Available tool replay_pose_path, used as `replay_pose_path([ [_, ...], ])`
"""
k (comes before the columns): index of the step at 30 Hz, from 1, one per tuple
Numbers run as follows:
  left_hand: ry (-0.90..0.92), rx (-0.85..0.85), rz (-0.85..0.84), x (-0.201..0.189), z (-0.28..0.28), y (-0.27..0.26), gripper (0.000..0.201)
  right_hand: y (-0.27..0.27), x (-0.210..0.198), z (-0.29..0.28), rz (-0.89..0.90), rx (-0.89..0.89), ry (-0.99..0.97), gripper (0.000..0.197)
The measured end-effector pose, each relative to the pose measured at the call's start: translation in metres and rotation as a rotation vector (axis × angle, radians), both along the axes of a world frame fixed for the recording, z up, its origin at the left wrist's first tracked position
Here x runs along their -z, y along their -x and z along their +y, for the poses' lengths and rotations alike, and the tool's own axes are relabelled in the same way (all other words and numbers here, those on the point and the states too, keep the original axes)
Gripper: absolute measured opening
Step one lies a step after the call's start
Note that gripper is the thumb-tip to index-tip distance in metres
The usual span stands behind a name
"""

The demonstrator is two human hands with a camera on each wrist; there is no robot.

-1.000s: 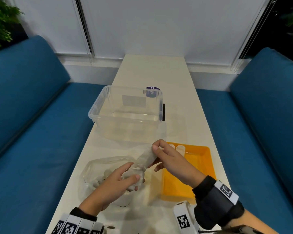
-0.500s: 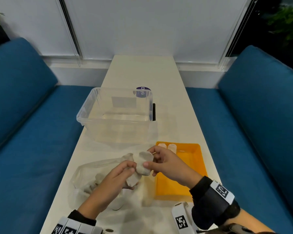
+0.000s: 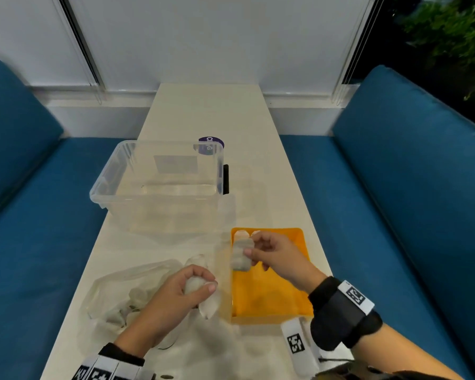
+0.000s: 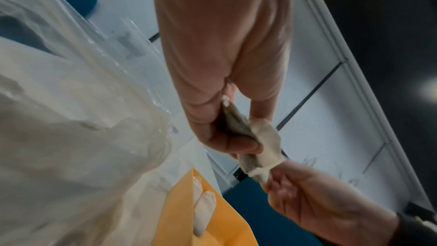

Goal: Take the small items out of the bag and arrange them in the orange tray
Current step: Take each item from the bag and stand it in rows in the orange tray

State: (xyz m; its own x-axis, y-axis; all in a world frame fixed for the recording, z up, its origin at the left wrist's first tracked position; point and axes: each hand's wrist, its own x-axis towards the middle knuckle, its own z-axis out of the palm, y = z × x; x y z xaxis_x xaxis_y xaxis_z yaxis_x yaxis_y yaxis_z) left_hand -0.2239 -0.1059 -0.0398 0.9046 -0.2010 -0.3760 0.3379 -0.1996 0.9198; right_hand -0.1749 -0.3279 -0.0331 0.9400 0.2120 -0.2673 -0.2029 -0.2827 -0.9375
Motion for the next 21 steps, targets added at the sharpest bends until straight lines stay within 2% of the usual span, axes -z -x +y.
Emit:
replay_pose_path([
  [4,0.065,-0.097,0.037,0.005,0.010,0.000,0.009,-0.035,0.020,-0.036,-0.053,0.115,0.333,0.011],
  [9,0.000,-0.156,0.053,0.011,0.029,0.006,0.016,-0.066,0.046,-0.058,0.033,0.096,0.600,0.004],
  [11,-0.014,-0.178,0.064,0.013,0.034,0.009,0.017,-0.073,0.053,-0.059,0.063,0.081,0.662,0.008],
  [14,-0.013,-0.189,0.069,0.018,0.037,0.012,0.008,-0.080,0.060,-0.056,0.111,0.042,0.721,0.012],
  [21,-0.029,-0.181,0.092,0.023,0.041,0.015,0.007,-0.090,0.069,-0.050,0.156,-0.003,0.814,0.019],
])
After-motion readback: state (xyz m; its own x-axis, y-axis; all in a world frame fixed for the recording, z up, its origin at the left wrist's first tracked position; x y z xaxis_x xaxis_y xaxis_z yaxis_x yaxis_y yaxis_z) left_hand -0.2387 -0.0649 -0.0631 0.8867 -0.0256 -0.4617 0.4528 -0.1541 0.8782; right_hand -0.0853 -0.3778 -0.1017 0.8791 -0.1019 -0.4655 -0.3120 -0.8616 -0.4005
